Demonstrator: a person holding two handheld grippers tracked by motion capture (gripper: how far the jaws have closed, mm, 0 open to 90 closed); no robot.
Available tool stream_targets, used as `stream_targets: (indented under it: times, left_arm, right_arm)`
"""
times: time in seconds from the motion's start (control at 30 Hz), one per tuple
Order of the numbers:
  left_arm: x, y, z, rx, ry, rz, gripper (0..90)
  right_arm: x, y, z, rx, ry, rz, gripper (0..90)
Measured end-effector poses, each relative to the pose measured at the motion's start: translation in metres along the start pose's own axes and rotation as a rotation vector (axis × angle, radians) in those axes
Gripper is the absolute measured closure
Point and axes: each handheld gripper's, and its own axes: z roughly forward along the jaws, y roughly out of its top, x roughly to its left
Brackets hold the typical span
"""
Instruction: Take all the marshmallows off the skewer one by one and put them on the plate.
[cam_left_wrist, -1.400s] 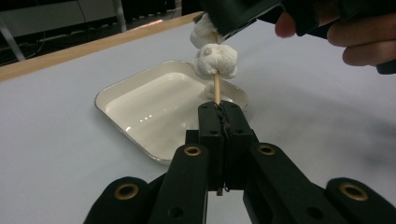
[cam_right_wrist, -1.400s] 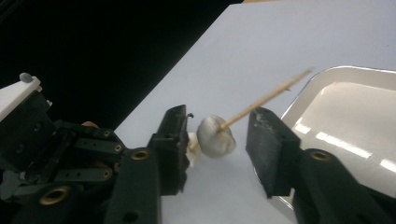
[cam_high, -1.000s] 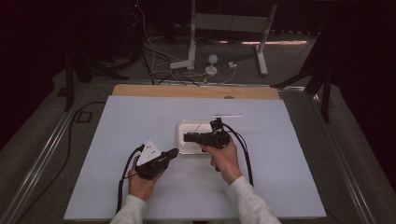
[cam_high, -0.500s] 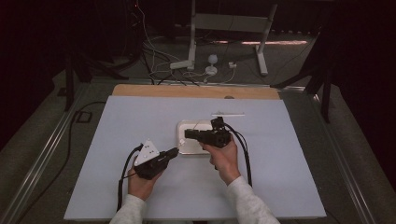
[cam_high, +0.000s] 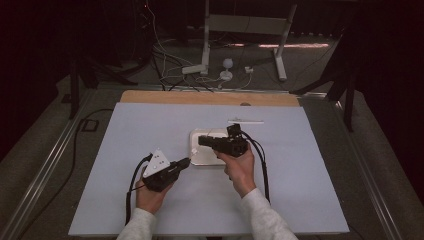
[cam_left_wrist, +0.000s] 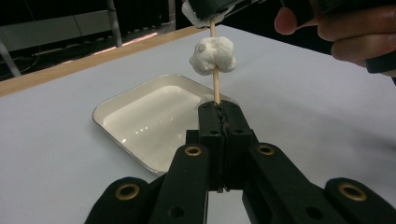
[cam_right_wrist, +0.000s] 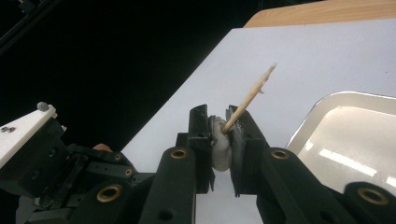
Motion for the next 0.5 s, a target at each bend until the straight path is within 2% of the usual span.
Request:
stream_targets:
  times: [0.13,0.2,0.27,0.37,0.4,0.5]
  left_arm:
    - [0.0004,-0.0012,-0.0003,0.01,0.01,0.003,90.0]
    - [-0.0003,-0.0024,0.0002,0.015,0.011,-0.007,90.0]
    - [-0.0018,-0.0027,0.002,0.019,0.015,-0.001,90.0]
    - [-0.0032,-0.0011,0.0016,0.01,0.026,0.001,90.0]
    - [-0.0034,-0.0008,0.0013,0.009,0.029,0.0,90.0]
    - [-0.0045,-0.0005,0.0022,0.012,0.03,0.007,90.0]
  right_arm:
    - [-0.0004,0.0003,0.0001,-0.01,-0.014,0.005,81.1]
    - [-0.0041,0.0,0.0004,-0.003,0.009,0.034,80.8]
    - [-0.004,-0.001,0.0007,0.007,0.003,0.021,80.1]
    - [-0.0043,-0.0017,0.0003,0.001,0.004,0.018,76.2]
    - [-0.0055,-0.002,0.0008,0.008,0.016,0.029,72.7]
    - [-0.0049,-0.0049,0.0054,0.039,0.026,0.034,69.9]
